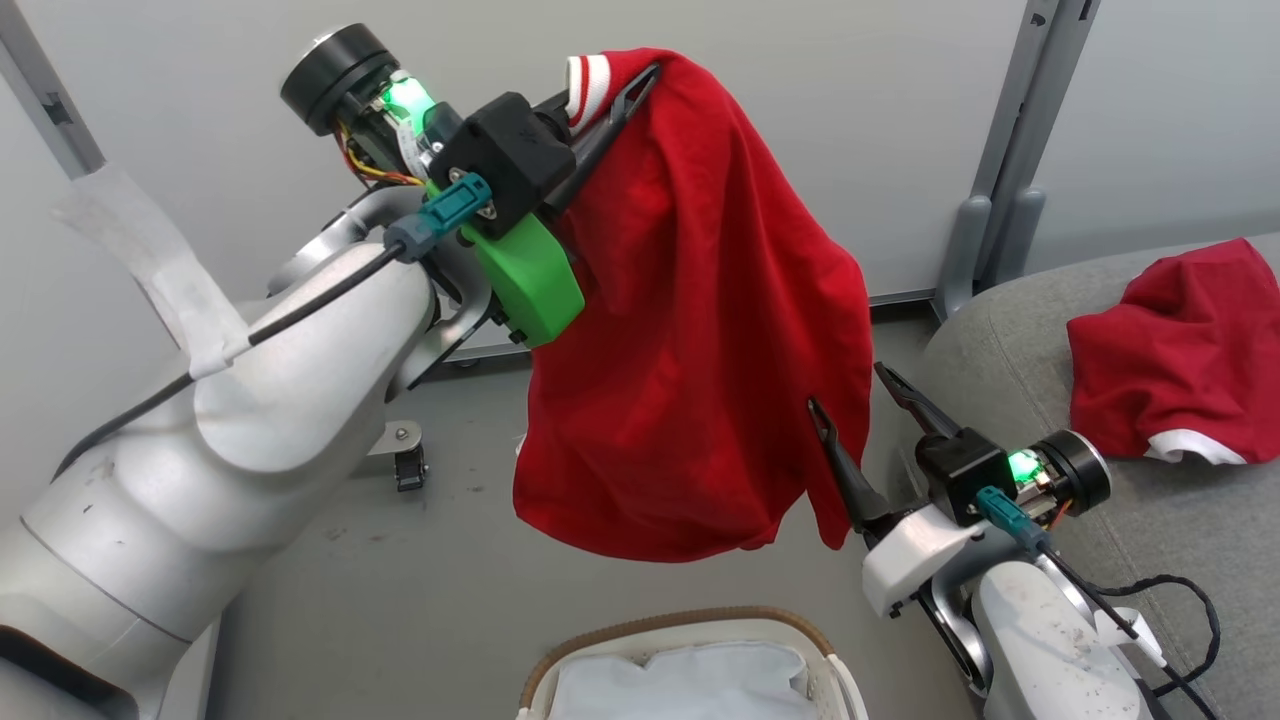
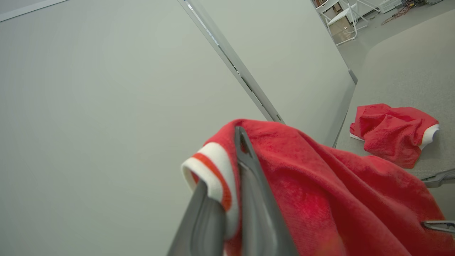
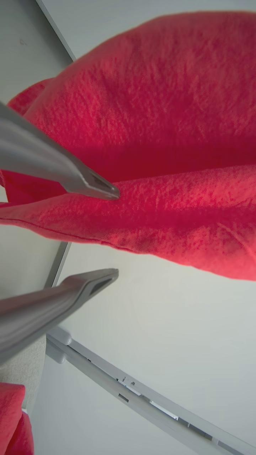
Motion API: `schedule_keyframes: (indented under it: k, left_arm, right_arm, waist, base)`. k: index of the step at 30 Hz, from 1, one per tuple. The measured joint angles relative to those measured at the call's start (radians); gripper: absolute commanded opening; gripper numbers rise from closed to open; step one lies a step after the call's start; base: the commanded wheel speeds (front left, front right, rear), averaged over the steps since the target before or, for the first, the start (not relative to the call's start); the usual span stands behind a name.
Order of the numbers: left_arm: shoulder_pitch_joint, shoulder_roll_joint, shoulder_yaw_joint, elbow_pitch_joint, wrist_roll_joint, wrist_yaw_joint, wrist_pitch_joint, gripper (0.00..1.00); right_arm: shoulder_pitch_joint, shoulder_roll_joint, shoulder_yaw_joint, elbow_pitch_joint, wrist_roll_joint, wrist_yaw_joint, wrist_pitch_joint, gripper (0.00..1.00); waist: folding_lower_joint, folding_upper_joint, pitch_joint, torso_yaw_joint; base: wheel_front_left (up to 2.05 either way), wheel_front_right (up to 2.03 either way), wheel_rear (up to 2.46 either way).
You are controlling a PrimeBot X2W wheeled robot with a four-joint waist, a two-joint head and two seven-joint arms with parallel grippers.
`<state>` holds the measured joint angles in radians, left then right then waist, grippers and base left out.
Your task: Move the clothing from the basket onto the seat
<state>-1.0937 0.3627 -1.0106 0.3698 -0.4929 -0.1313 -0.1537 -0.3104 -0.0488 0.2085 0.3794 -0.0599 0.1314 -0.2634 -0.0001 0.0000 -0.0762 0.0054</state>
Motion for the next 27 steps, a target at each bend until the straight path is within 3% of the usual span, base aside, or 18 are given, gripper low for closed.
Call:
schedule_keyframes:
  k: [10,11,12,14,15,24,25,27]
  left_arm:
    - [-0.009,-0.014,-0.032,-0.063,-0.012,0.000,-0.011,0.00]
    - [-0.009,-0.017,-0.034,-0.066,-0.016,0.000,-0.011,0.00]
    - [-0.009,-0.019,-0.036,-0.069,-0.018,0.000,-0.011,0.00]
    - [-0.007,-0.022,-0.038,-0.071,-0.028,0.000,-0.011,0.00]
    - [-0.004,-0.021,-0.038,-0.070,-0.032,0.000,-0.011,0.00]
    - [0.124,0.010,-0.018,-0.033,-0.121,0.031,-0.032,0.00]
    - [0.145,0.012,-0.012,-0.027,-0.131,0.038,-0.043,0.36]
    - [0.181,0.016,-0.003,-0.013,-0.142,0.047,-0.060,0.72]
  right_arm:
    - [-0.103,0.001,0.113,0.094,-0.008,0.000,0.000,1.00]
    - [-0.115,0.000,0.125,0.105,-0.002,0.000,0.000,0.94]
    - [-0.123,0.000,0.133,0.113,0.003,0.000,0.000,0.43]
    - [-0.141,0.001,0.151,0.124,0.013,0.000,0.000,0.18]
    - [-0.147,0.001,0.154,0.126,0.018,0.000,0.000,0.00]
    - [-0.144,0.000,0.158,0.110,0.075,0.000,0.000,0.00]
    - [-0.141,0.001,0.154,0.104,0.079,0.000,0.000,0.00]
    - [-0.135,0.001,0.142,0.097,0.080,0.000,0.000,0.00]
  waist:
    - [0.0000,0.0000,-0.008,0.036]
    - [0.0001,0.0000,-0.008,0.039]
    - [0.0000,0.0000,-0.008,0.041]
    - [0.0000,0.0000,-0.008,0.047]
    - [0.0000,0.0000,-0.008,0.049]
    - [0.0000,0.0000,-0.006,0.053]
    - [0.0001,0.0000,-0.006,0.051]
    - [0.0000,0.0000,-0.004,0.049]
  base:
    - [0.00,0.00,0.00]
    - [0.00,0.00,0.00]
    - [0.00,0.00,0.00]
    - [0.00,0.00,0.00]
    - [0.00,0.00,0.00]
    - [0.00,0.00,0.00]
    - [0.00,0.00,0.00]
    - [0.00,0.00,0.00]
